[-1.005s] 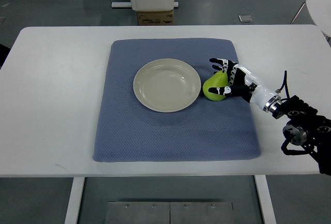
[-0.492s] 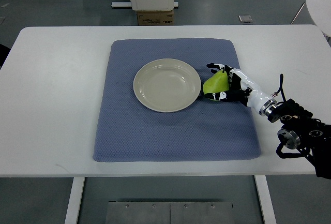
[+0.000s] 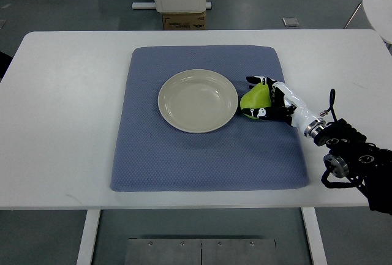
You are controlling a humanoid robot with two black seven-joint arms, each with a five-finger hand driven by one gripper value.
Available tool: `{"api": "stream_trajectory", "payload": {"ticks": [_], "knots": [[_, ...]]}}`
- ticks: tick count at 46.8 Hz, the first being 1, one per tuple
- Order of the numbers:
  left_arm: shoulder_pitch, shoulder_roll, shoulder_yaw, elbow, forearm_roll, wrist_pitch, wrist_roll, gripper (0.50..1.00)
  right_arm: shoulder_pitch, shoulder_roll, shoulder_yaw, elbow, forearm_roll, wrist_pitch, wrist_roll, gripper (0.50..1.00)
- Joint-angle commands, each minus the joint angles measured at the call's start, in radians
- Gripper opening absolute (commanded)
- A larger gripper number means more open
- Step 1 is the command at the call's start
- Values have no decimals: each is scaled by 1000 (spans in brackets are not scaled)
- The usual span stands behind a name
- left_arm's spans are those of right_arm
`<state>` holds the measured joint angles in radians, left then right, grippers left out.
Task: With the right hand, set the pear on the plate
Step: 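Lift the pear with the right hand and carry it over the plate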
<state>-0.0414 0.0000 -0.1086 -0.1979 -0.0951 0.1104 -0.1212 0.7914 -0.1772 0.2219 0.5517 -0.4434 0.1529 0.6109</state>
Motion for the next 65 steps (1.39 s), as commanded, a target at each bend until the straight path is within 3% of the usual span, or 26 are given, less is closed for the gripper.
{"api": "stream_trajectory", "payload": {"ticks": [1, 11, 43, 65], "knots": [[0, 0, 0, 0, 0, 0, 0, 1000, 0, 1, -1, -4, 0, -1, 0, 500], [0, 0, 0, 0, 0, 0, 0, 1000, 2, 22, 1, -12, 3, -42, 0, 500], [0, 0, 0, 0, 0, 0, 0, 1000, 141, 24, 8, 1, 11, -44, 0, 500], [0, 0, 0, 0, 0, 0, 0, 1000, 210, 166, -6, -1, -1, -81, 0, 500]]}}
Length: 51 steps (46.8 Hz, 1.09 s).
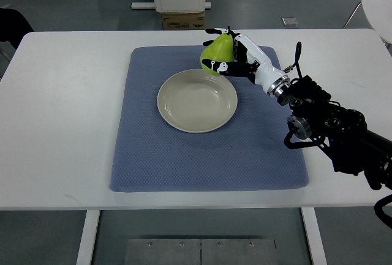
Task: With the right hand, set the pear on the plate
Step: 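Lift the pear with the right hand and carry it over the plate, then lower the pear onto the plate's centre with the right hand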
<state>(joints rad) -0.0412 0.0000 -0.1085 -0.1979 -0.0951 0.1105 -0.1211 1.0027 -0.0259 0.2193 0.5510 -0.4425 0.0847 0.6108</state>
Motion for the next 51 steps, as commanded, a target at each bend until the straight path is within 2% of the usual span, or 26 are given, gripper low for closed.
{"api": "stream_trajectory", "payload": {"ticks": [1, 12, 22, 33, 51], "knots": [[0, 0, 0, 0, 0, 0, 0, 1000, -1, 21, -6, 0, -5, -19, 0, 500], [0, 0, 0, 0, 0, 0, 0, 1000, 7, 26, -24, 0, -32, -97, 0, 500], [0, 0, 0, 0, 0, 0, 0, 1000, 7, 26, -106, -2, -32, -137, 0, 500], [0, 0, 1, 0, 0, 0, 0, 1000, -1, 26, -159, 6, -27, -140, 0, 500], [0, 0, 0, 0, 0, 0, 0, 1000, -26, 26, -176, 76, -27, -140, 0, 500]]}}
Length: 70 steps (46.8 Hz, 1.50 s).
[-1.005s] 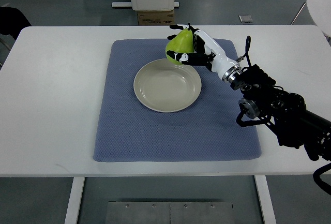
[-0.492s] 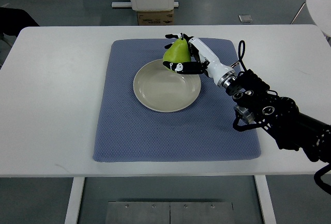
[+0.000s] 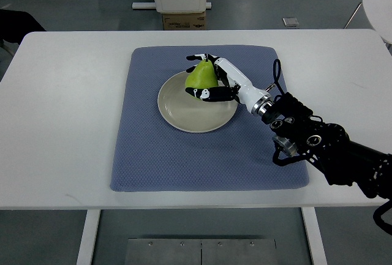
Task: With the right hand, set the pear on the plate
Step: 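Lower the pear onto the plate's centre with the right hand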
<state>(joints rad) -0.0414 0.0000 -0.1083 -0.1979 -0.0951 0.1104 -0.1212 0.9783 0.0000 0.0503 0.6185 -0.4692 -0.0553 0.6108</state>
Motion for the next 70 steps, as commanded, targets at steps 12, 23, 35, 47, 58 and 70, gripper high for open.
{"api": "stream_trajectory", "payload": {"ticks": [12, 23, 35, 47, 58, 70], "knots": [[0, 0, -1, 0, 0, 0, 0, 1000, -15, 0, -18, 20, 0, -6, 0, 500], [0, 0, 1, 0, 0, 0, 0, 1000, -44, 0, -18, 18, 1, -9, 0, 500], [0, 0, -1, 0, 0, 0, 0, 1000, -62, 0, -18, 18, 3, -9, 0, 652], [0, 0, -1, 0, 0, 0, 0, 1000, -62, 0, -17, 15, 4, -9, 0, 851], [0, 0, 1, 0, 0, 0, 0, 1000, -61, 0, -17, 14, 6, -9, 0, 987], [0, 0, -1, 0, 0, 0, 0, 1000, -50, 0, -21, 12, 4, -6, 0, 998]]}}
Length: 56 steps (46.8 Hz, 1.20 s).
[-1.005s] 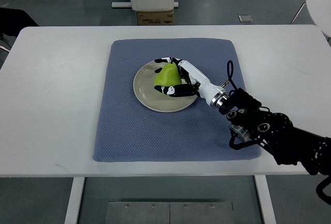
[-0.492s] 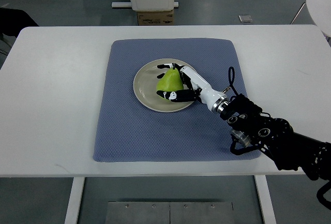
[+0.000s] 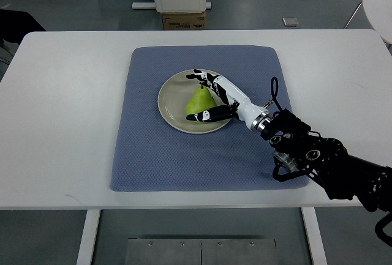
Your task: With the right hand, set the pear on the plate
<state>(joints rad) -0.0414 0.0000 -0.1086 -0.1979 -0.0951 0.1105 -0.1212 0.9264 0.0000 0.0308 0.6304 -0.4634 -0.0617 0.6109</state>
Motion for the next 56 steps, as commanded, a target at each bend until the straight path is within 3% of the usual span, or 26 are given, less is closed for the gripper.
{"api": "stream_trajectory", "payload": {"ticks": [1, 27, 56], "knots": [[0, 0, 0, 0, 0, 0, 0, 1000, 3, 0, -2, 0, -1, 0, 0, 998], [0, 0, 0, 0, 0, 0, 0, 1000, 18, 0, -2, -3, 0, 62, 0, 998], [0, 0, 0, 0, 0, 0, 0, 1000, 12, -144, 5, -11, 11, 83, 0, 996]]}}
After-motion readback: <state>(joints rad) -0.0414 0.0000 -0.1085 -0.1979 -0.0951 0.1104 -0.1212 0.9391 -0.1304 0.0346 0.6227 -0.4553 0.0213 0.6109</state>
